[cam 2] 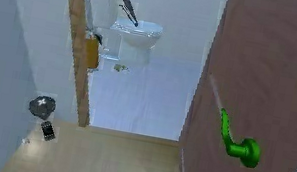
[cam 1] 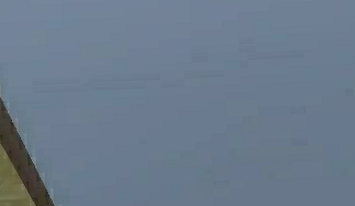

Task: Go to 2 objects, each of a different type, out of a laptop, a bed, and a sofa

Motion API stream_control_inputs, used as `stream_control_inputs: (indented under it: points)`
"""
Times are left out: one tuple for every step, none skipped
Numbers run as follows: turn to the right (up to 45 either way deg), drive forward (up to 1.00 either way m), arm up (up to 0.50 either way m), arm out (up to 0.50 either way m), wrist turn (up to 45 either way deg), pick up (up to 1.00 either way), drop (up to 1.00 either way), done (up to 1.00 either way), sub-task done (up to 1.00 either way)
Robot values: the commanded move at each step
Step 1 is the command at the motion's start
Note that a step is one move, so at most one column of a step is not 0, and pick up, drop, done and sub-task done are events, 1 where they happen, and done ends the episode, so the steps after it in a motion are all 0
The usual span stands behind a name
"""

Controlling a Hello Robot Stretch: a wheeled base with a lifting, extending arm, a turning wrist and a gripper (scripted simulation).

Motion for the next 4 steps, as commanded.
stream_control_inputs:
  points:
    - [-45.0,0.00,0.00,0.00,0.0,0.00,0.00,0.00,0.00]
    - [-45.0,0.00,0.00,0.00,0.0,0.00,0.00,0.00,0.00]
    - [-18.0,0.00,0.00,0.00,0.0,0.00,0.00,0.00,0.00]
    - [0.0,0.00,0.00,0.00,0.0,0.00,0.00,0.00,1.00]
